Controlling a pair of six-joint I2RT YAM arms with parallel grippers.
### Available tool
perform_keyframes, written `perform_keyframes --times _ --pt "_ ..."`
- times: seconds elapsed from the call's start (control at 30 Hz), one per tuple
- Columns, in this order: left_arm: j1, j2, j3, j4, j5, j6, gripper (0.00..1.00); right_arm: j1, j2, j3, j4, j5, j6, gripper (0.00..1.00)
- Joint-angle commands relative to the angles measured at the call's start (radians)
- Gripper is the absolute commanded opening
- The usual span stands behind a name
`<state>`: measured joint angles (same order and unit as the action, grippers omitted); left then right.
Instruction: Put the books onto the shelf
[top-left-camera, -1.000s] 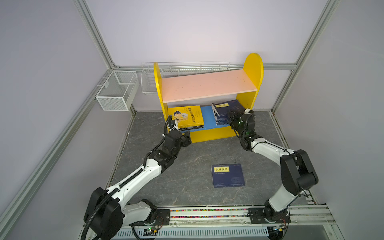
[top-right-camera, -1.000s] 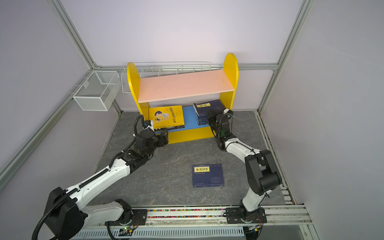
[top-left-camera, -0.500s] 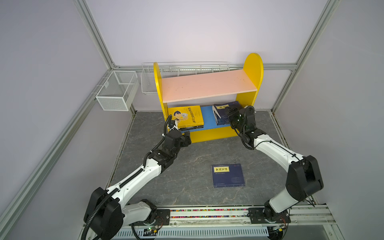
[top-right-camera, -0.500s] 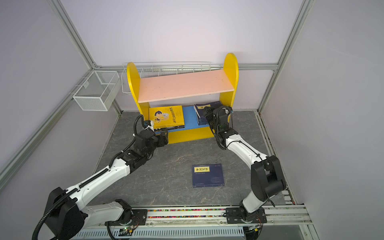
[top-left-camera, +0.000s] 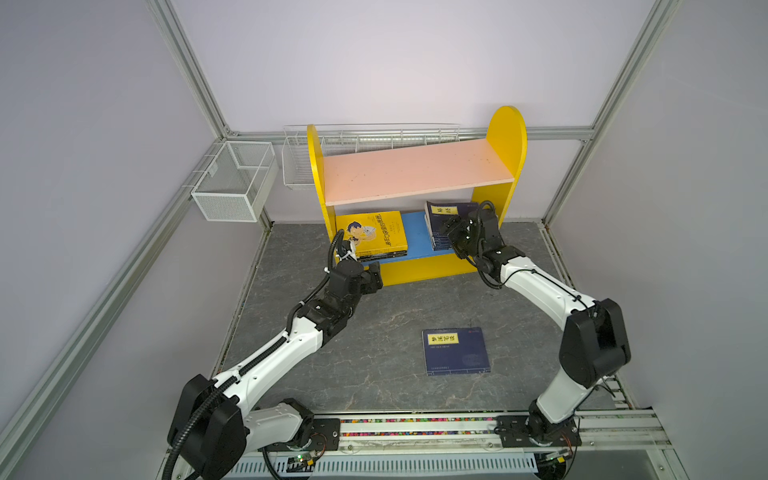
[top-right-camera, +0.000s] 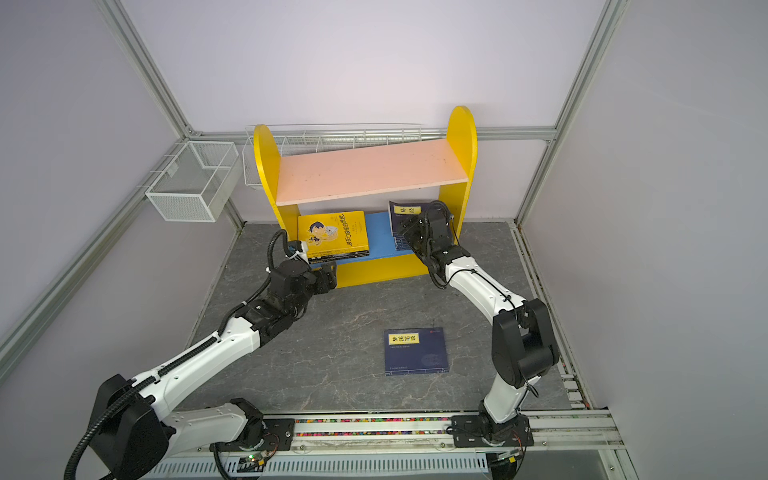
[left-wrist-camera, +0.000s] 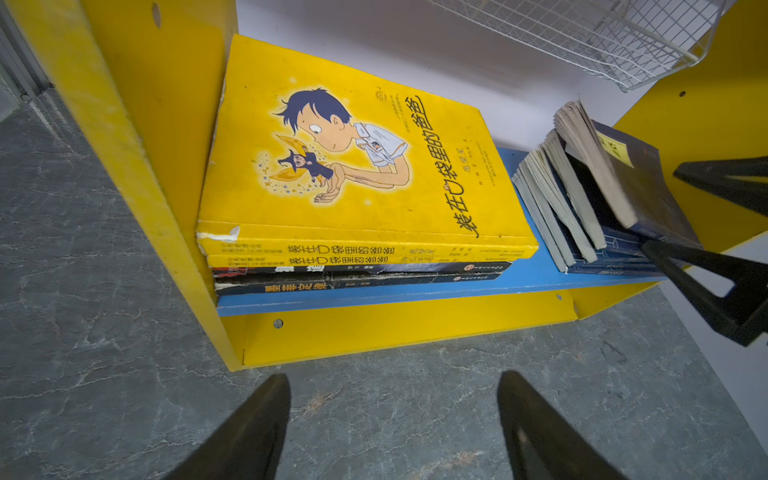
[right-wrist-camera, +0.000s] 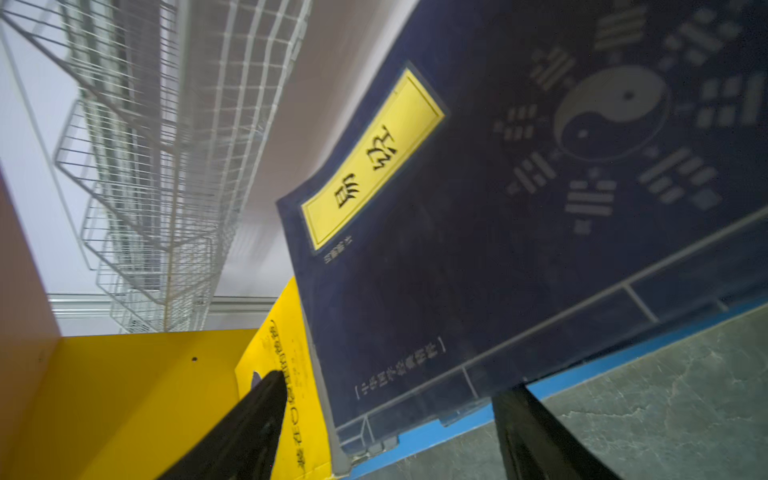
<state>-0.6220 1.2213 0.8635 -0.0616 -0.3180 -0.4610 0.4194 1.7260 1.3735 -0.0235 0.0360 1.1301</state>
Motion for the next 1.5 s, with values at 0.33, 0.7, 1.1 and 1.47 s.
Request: perform_keyframes --times 0.33,0.7,1.1,1.47 --pt "0.004 -0.005 0.008 -0.012 -0.009 -0.009 0.79 -0.029 -0.037 0.033 -0.069 0.058 -0.066 0.82" --pt "0.004 0.033 0.029 -0.023 0.020 -0.006 0.79 -0.077 -0.017 0.079 -0.092 -0.062 -0.120 0.82" --pt "-0.002 0.091 0.054 -0.023 0.090 0.052 0.78 -0.077 -0.121 -0.041 -0.168 0.032 -0.124 0.82" --pt "-0.060 0.175 0.045 -0.013 0.264 0.240 0.77 -0.070 -0.278 -0.232 -0.398 0.026 -0.345 0.83"
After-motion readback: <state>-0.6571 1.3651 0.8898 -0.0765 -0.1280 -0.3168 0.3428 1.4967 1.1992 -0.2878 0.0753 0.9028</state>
